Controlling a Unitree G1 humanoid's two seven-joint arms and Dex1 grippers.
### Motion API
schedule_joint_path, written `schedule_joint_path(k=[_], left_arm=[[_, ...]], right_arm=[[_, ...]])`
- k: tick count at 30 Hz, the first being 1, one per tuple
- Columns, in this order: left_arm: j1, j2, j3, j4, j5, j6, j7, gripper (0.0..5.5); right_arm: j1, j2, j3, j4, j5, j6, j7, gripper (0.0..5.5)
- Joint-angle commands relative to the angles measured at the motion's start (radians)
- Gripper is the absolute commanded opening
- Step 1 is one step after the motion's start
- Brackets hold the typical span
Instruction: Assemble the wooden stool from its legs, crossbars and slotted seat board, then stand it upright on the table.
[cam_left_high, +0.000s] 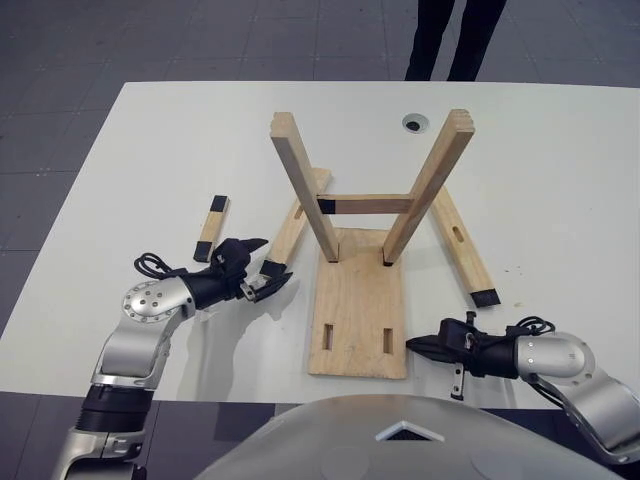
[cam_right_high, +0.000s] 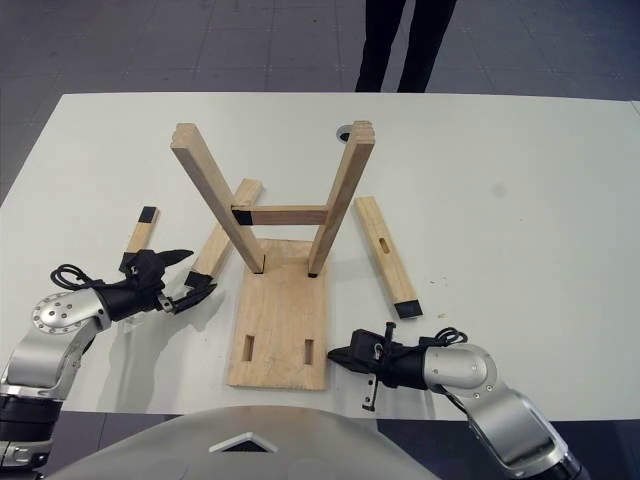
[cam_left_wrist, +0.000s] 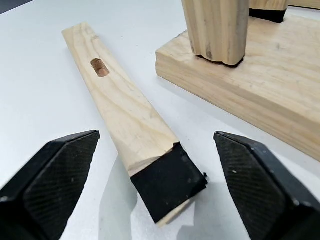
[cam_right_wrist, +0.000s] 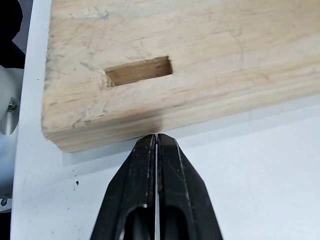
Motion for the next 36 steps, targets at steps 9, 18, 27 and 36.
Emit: schedule_joint_path(k=[9, 18, 27, 36], left_arm=[[-0.048, -0.099, 0.198, -0.111, -0.192, 0.048, 0.120, 4.05], [-0.070, -0.160, 0.271, -0.114, -0.106, -0.014, 0.312, 2.78], [0.100, -0.422, 0.023, -0.274, 0.277, -0.078, 0.693, 1.36], [0.063, -0.525, -0.066, -0.282, 0.436, -0.106, 0.837, 0.12]], right_arm=[[-0.055, -0.001, -0.153, 0.094, 0.007, -0.015, -0.063, 0.10], [-0.139, 0.193, -0.315, -0.036, 0.030, 0.048, -0.335, 0.10], [-0.090, 0.462, -0.173, -0.066, -0.187, 0.026, -0.682, 0.10], [-0.152, 0.642, -0.121, 0.010, -0.266, -0.041, -0.845, 0.10]])
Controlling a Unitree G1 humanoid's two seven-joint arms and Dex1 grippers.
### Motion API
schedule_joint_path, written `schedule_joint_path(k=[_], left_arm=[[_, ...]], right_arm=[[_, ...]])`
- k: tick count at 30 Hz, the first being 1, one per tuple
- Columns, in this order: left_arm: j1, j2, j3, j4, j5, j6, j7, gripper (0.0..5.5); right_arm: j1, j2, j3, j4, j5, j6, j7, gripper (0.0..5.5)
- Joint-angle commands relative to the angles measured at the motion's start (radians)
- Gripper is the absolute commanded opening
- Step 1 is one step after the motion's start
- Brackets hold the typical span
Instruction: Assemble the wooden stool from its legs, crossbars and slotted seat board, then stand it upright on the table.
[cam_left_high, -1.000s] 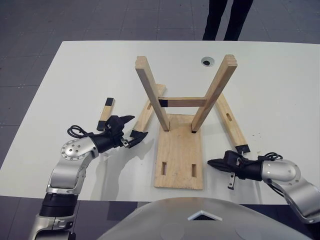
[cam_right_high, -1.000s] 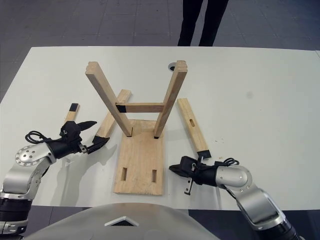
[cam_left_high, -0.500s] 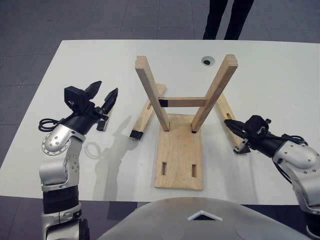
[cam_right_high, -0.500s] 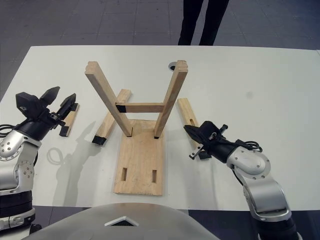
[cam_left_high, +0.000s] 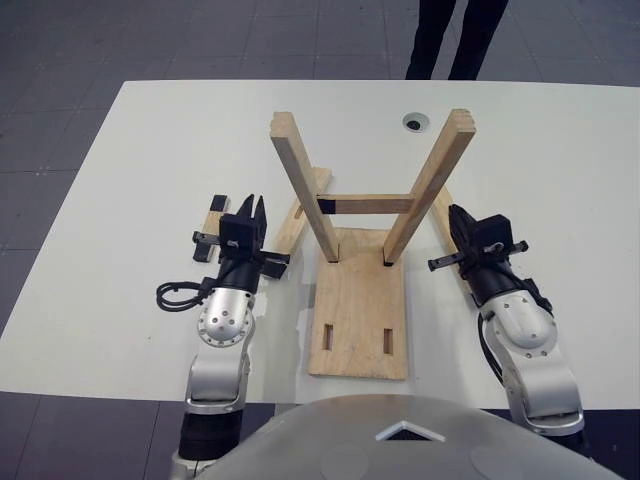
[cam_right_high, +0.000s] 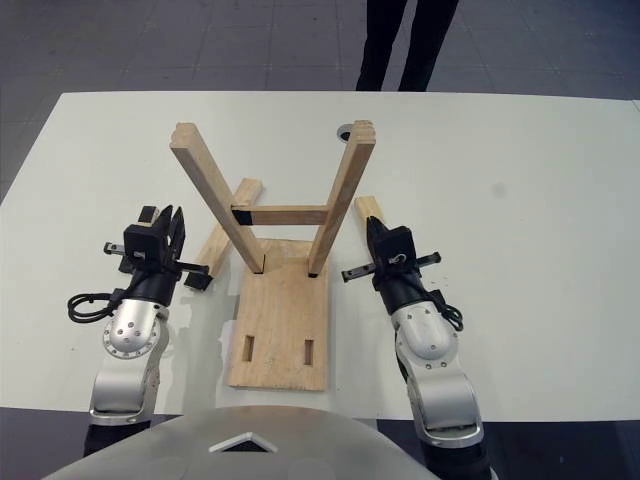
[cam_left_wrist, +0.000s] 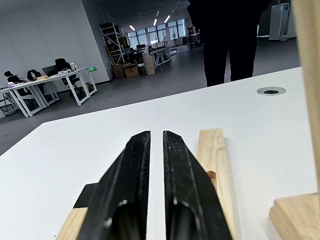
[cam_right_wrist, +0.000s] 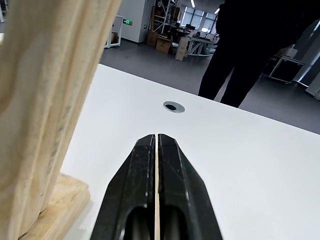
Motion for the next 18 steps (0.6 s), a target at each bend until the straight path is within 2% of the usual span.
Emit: schedule_joint_path(k=[1, 8, 12, 18], left_arm=[[-0.025, -0.015, -0.001, -0.021, 0.043, -0.018, 0.036, 0.12], [-0.011, -0.013, 0.065, -0.048, 0.038, -0.030, 0.057, 0.12], [-0.002, -0.013, 0.093, -0.053, 0.041, -0.032, 0.054, 0.12], [-0.058, -0.058, -0.021, -0.015, 0.084, 0.013, 0.042, 0.12]], right_arm=[[-0.026, 0.042, -0.024, 0.026, -0.032, -0.033, -0.056, 0.10], [-0.011, 0.046, -0.128, 0.052, -0.056, -0.043, -0.105, 0.10], [-0.007, 0.048, -0.141, 0.053, -0.064, -0.040, -0.102, 0.10], [-0.041, 0.078, -0.057, 0.057, -0.080, -0.016, -0.083, 0.10]])
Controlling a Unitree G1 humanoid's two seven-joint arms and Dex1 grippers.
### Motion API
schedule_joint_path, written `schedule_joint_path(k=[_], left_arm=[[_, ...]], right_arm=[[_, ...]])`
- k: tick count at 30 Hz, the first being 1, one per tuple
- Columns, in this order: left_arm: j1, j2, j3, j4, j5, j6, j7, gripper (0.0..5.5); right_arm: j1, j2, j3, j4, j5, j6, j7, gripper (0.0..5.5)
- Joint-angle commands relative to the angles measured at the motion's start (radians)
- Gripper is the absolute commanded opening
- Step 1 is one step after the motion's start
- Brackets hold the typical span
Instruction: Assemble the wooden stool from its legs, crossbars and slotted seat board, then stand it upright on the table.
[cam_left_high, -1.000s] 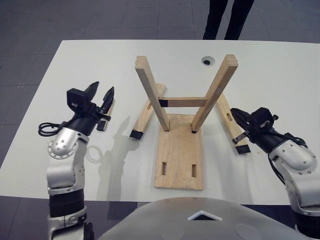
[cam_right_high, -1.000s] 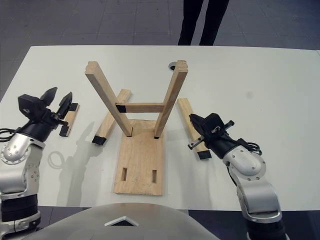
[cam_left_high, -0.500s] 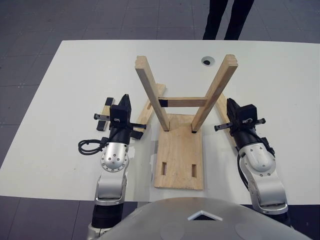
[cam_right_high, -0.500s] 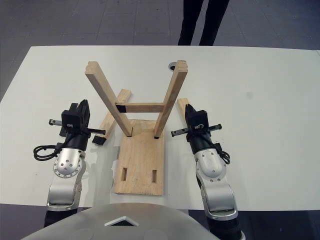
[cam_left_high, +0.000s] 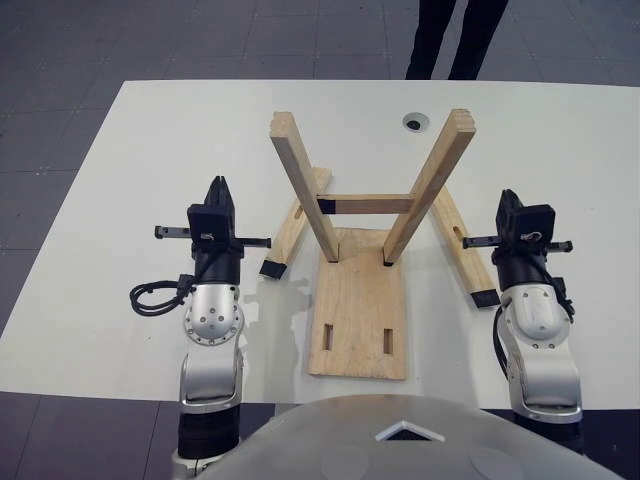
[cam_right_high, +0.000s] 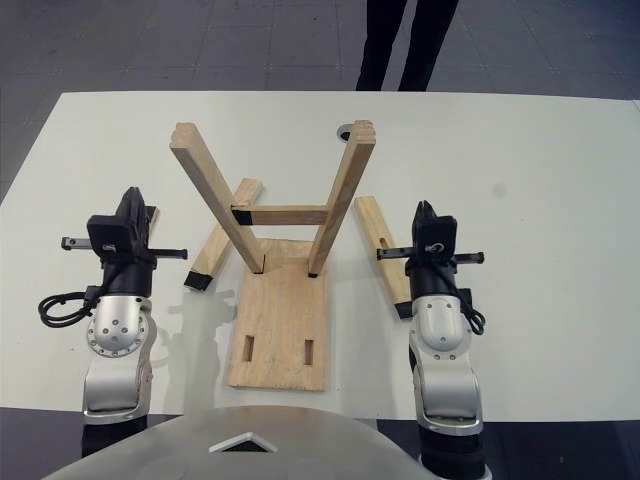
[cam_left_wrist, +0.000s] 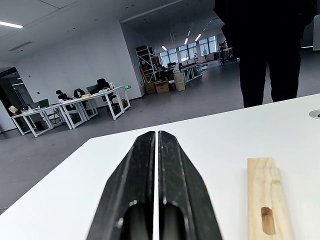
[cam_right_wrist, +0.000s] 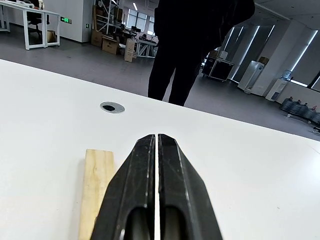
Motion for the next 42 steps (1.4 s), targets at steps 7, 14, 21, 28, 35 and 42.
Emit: schedule_joint_path(k=[7, 14, 21, 28, 35, 42], left_arm=[[-0.065, -0.131, -0.316, 0.075, 0.099, 0.108, -0.003, 0.12], [-0.021, -0.146, -0.439, 0.035, 0.119, 0.137, 0.009, 0.12], [-0.012, -0.126, -0.408, 0.035, 0.114, 0.131, 0.014, 0.12], [0.029, -0.055, -0.280, -0.019, 0.087, 0.118, 0.005, 0.12], [0.057, 0.010, -0.110, -0.052, 0.036, 0.092, -0.005, 0.12], [0.030, 0.086, 0.091, -0.023, -0.128, 0.098, -0.119, 0.12]], right_arm=[[-0.082, 0.109, 0.323, -0.043, -0.076, 0.078, 0.038, 0.10], [-0.052, 0.129, 0.405, -0.058, -0.091, 0.116, 0.046, 0.10], [-0.042, 0.117, 0.340, -0.047, -0.073, 0.116, 0.055, 0.10], [-0.033, 0.073, 0.193, -0.032, -0.037, 0.108, 0.060, 0.10], [-0.056, 0.035, 0.053, -0.021, -0.010, 0.095, 0.075, 0.10], [0.011, -0.052, -0.084, -0.051, 0.068, 0.134, 0.172, 0.10]])
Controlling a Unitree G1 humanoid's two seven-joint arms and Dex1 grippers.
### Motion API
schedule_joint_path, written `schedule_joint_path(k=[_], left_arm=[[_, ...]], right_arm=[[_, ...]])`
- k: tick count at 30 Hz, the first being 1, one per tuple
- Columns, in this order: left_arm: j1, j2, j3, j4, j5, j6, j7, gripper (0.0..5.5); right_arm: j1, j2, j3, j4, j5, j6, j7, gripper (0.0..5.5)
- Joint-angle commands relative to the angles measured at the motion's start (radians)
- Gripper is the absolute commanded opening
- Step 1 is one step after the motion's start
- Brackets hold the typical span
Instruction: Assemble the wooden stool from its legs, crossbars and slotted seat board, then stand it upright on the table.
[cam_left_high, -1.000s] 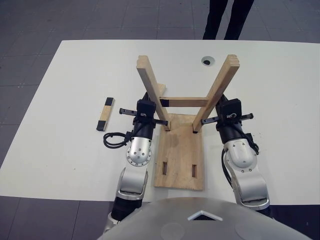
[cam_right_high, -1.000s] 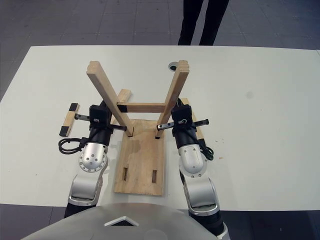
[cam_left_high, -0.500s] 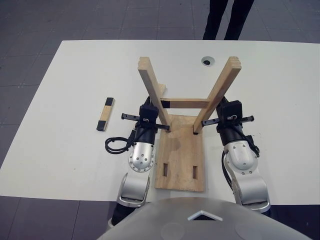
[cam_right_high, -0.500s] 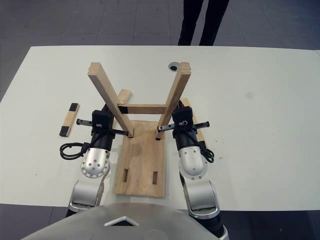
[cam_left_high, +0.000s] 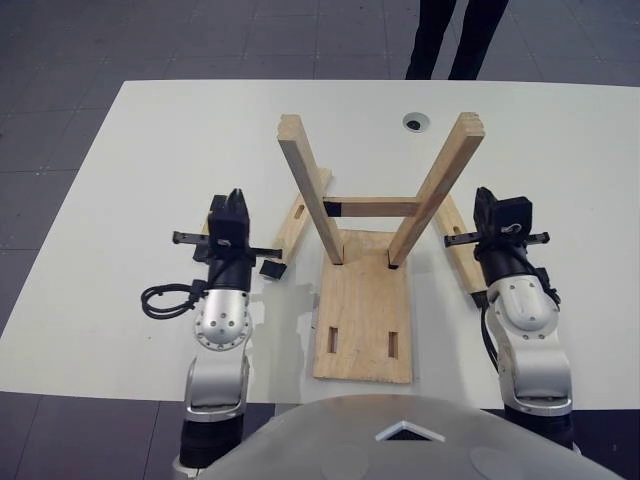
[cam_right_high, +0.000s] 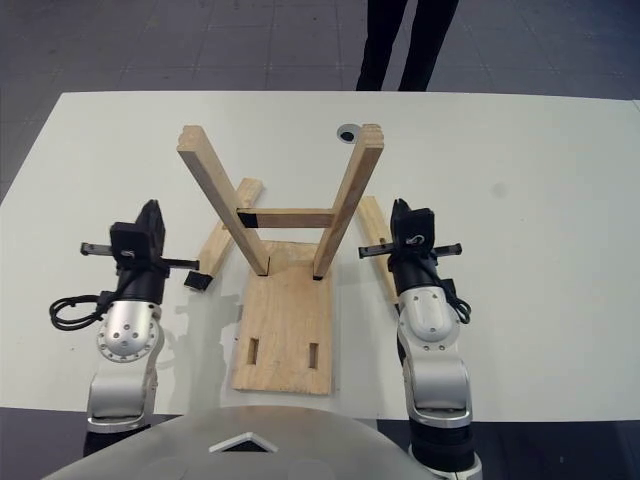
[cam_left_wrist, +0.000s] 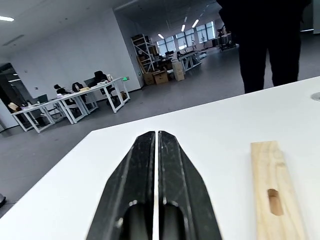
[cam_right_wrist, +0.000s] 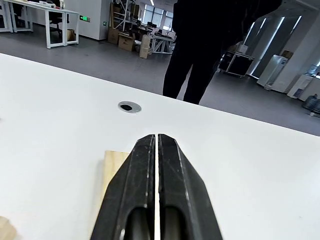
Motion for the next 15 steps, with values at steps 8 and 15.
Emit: schedule_joint_path(k=[8, 15], left_arm=[[0.208, 0.358, 0.165, 0.010, -0.515, 0.259, -0.676, 0.12], [0.267, 0.440, 0.005, -0.184, -0.695, 0.277, -0.910, 0.12]], right_arm=[[0.272, -0.399, -0.168, -0.194, 0.408, 0.320, 0.579, 0.10], [0.308, -0.513, -0.076, -0.281, 0.507, 0.329, 0.693, 0.10]])
